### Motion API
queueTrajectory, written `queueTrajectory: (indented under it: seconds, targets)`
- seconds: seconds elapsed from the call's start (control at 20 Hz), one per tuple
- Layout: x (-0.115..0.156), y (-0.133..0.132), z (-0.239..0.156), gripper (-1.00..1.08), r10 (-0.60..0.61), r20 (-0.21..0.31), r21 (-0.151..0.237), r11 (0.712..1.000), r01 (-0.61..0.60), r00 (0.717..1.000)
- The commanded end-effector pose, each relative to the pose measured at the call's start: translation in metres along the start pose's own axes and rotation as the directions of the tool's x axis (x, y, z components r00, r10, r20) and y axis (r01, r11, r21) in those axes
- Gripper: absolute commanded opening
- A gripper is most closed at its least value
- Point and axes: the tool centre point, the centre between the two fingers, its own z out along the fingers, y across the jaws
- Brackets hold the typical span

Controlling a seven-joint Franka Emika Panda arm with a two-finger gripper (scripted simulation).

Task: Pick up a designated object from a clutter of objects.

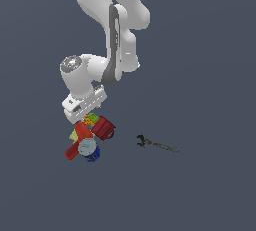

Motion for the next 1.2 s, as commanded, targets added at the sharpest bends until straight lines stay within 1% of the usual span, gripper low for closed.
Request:
queueTrajectory:
  seconds: [0.0, 0.25, 0.5, 0.55, 1.0, 1.05, 1.15]
  targets:
    - [0.000, -0.001, 0.011, 1.00, 0.000, 0.000, 0.001, 1.000, 0.000, 1.000]
    - [-0.001, -0.001, 0.031, 1.00, -0.002, 0.000, 0.000, 1.000, 0.002, 1.000]
    - [0.000, 0.000, 0.038, 1.00, -0.002, 0.000, 0.000, 1.000, 0.002, 1.000]
    - [0.000, 0.000, 0.038, -1.00, -0.002, 0.000, 0.000, 1.000, 0.002, 1.000]
    - [0.000, 0.000, 0.038, -1.00, -0.002, 0.000, 0.000, 1.000, 0.002, 1.000]
    - [0.003, 0.003, 0.032, -1.00, -0.006, -0.005, -0.010, 1.000, 0.006, 1.000]
    - [0.003, 0.003, 0.031, -1.00, -0.006, -0.005, -0.010, 1.000, 0.006, 1.000]
